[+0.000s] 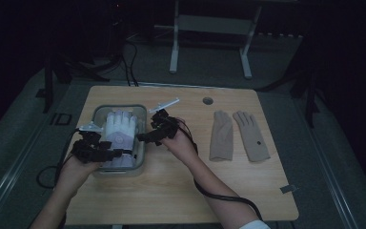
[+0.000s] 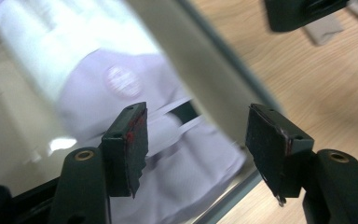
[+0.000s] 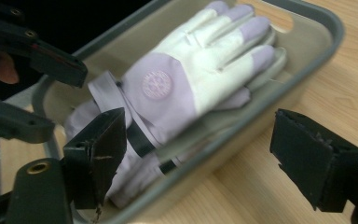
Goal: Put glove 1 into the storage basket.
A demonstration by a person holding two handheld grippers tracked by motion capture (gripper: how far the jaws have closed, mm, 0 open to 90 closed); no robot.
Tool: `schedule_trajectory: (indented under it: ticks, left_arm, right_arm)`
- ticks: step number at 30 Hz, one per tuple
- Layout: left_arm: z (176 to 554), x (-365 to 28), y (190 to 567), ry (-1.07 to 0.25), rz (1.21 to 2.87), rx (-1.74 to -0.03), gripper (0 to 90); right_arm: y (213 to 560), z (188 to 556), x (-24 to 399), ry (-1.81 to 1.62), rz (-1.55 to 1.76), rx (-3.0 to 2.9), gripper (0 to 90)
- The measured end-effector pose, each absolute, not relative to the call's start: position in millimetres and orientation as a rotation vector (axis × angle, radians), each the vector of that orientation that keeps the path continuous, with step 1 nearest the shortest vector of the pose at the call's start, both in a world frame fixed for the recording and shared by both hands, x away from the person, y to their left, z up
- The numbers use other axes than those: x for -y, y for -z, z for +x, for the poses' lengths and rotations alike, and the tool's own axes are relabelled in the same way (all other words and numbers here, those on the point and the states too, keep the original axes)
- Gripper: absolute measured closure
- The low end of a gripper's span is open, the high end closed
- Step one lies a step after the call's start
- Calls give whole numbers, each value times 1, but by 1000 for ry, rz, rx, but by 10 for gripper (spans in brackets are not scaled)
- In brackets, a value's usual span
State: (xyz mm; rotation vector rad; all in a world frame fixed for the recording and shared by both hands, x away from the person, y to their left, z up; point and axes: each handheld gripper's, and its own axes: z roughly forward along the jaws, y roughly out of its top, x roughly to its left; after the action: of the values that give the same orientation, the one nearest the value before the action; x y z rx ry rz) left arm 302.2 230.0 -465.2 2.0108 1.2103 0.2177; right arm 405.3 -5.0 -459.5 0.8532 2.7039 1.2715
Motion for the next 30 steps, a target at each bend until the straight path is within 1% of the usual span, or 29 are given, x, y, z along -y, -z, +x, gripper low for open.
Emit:
schedule_trajectory:
  ticks: [10, 23, 26, 27, 28, 30]
  left_arm:
    - [305, -188, 462, -194, 2007, -1106, 407]
    - [301, -142, 462, -229, 1988, -998, 409]
    - [300, -129, 466, -218, 1986, -973, 407]
    - [301, -125, 468, -203, 1989, -973, 399]
    - [302, -120, 470, -188, 1991, -973, 359]
    - [302, -112, 473, -180, 1996, -960, 340]
  right_arm:
    - [454, 403, 40, -1269, 835, -2676, 175]
    - [456, 398, 93, -1252, 846, -2651, 159]
    - [456, 395, 105, -1254, 842, -2637, 159]
    - [456, 394, 109, -1256, 842, -2630, 159]
    - [457, 393, 112, -1257, 847, -2629, 159]
    - [459, 391, 120, -1252, 855, -2622, 159]
